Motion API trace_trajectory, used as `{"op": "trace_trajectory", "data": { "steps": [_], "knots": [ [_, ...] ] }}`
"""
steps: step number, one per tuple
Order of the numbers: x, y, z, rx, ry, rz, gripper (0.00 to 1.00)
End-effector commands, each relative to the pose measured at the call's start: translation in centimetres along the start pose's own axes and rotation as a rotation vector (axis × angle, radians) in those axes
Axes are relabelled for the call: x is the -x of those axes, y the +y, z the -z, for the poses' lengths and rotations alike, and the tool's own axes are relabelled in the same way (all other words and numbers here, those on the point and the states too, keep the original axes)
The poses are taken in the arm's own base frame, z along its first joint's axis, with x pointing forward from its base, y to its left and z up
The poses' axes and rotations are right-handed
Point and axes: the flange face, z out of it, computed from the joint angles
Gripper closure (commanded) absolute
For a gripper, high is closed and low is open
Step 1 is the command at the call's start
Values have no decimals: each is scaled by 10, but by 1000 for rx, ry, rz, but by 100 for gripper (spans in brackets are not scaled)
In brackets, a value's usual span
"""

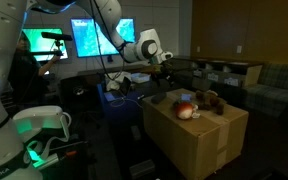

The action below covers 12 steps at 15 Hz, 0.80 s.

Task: Place the plastic and the towel from the box onto the table. Move the brown and red toys onto the box. Transfer the black object on the right of the box to the table. Put the blue object from the table onto the box. Pick up the black object from the box and position it on the table. Lastly, take the black object from the left side of the table and place it on the box.

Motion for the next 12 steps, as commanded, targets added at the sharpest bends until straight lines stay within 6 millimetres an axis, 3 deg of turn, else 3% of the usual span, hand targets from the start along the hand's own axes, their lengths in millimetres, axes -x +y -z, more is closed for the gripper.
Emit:
{"op": "trace_trajectory", "data": {
  "steps": [1,12],
  "knots": [
    [16,-14,12,-68,-24,10,0],
    [26,-77,13,-202,-91,83,0]
  ]
}}
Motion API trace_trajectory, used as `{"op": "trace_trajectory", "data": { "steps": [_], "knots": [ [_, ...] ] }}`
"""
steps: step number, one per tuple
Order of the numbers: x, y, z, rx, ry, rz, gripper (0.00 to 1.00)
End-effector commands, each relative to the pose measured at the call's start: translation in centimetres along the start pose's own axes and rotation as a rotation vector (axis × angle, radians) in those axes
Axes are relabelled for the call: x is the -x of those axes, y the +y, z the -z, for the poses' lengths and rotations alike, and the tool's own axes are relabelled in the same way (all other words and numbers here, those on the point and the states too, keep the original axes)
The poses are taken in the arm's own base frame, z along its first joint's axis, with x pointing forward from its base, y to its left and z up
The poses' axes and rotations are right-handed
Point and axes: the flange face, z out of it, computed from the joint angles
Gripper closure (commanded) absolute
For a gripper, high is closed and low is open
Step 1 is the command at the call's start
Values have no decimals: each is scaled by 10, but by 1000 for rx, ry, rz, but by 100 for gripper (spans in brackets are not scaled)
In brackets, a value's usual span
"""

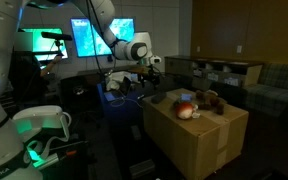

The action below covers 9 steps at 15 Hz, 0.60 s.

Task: Place the plastic and the towel from the box onto the table. Move the brown and red toys onto the box. Transfer the black object on the right of the box to the table. Put the blue object from the table onto the box. Pick up the black object from the box and position it on the table. Lastly, take the black object from the left side of the table and place it on the box.

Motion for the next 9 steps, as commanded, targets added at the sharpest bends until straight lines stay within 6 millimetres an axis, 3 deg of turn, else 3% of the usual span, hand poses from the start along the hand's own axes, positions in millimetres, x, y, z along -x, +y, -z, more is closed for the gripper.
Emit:
{"op": "trace_trajectory", "data": {
  "steps": [1,9],
  "knots": [
    [3,-12,4,-20,3,36,0],
    [13,-9,-13,55,36,111,0]
  ]
}}
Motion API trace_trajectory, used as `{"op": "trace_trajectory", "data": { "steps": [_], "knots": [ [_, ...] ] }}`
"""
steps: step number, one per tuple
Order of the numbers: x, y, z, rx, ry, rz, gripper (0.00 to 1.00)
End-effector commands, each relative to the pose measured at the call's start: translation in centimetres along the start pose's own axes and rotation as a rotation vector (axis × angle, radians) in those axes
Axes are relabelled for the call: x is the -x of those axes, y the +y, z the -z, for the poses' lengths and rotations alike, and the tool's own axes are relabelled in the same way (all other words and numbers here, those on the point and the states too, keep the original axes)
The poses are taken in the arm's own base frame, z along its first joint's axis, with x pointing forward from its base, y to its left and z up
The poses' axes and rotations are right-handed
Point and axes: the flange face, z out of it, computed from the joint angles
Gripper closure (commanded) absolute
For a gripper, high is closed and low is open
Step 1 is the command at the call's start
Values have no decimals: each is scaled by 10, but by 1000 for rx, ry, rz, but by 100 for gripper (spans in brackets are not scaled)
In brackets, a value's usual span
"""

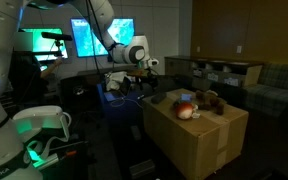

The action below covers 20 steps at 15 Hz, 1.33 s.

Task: Place the plastic and the towel from the box onto the table. Move the brown and red toys onto the box. Transfer the black object on the right of the box to the table. Put the blue object from the table onto the box. Pick up the black object from the box and position it on the table. Lastly, take the black object from the left side of the table and place it on the box.

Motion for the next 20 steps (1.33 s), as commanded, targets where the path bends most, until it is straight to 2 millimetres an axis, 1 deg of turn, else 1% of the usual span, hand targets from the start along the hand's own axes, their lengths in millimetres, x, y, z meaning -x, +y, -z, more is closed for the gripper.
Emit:
{"op": "trace_trajectory", "data": {
  "steps": [1,3,12,20],
  "knots": [
    [3,3,-2,50,37,55,0],
    [5,6,-9,69,38,75,0],
    [7,25,-25,95,24,84,0],
    [2,43,-36,97,8,81,0]
  ]
}}
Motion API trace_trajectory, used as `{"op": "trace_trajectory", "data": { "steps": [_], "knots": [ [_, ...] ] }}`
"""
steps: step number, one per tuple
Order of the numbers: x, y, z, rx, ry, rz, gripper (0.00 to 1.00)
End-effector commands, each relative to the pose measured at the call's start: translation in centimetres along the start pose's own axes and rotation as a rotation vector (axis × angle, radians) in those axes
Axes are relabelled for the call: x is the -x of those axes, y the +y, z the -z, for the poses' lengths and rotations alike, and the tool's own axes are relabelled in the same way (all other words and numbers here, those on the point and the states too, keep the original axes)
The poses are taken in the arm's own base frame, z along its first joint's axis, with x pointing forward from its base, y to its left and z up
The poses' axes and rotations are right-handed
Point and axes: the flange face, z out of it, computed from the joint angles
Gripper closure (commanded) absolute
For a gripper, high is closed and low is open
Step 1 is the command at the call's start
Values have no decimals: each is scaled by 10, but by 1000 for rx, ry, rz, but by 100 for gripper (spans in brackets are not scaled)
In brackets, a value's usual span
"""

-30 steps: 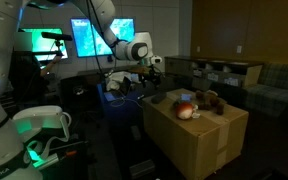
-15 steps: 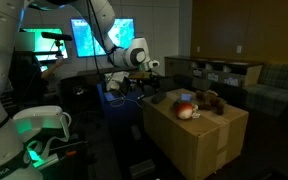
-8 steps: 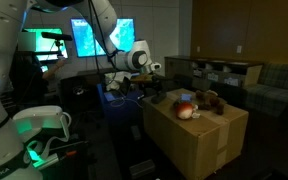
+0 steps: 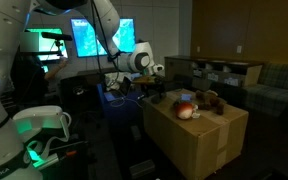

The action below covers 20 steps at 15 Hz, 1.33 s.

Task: Place the plastic and the towel from the box onto the table. Move the brown and red toys onto the box. Transfer the black object on the right of the box to the table. Put the blue object from the table onto the box. Pick up the black object from the box and position it on the table. Lastly, take the black object from the left side of the table and place it on the box.

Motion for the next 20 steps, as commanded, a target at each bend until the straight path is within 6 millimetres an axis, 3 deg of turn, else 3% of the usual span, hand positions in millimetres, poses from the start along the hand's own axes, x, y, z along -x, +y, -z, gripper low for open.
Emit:
{"op": "trace_trajectory", "data": {
  "steps": [1,9,11,16,20],
  "knots": [
    [-11,8,-4,7,12,22,0],
    [-17,18,-17,0,-6,49,0],
    [-18,20,-18,-8,-13,62,26],
    [-22,20,-10,-6,-29,88,65],
    [-20,18,-3,-4,-52,105,67]
  ]
}}
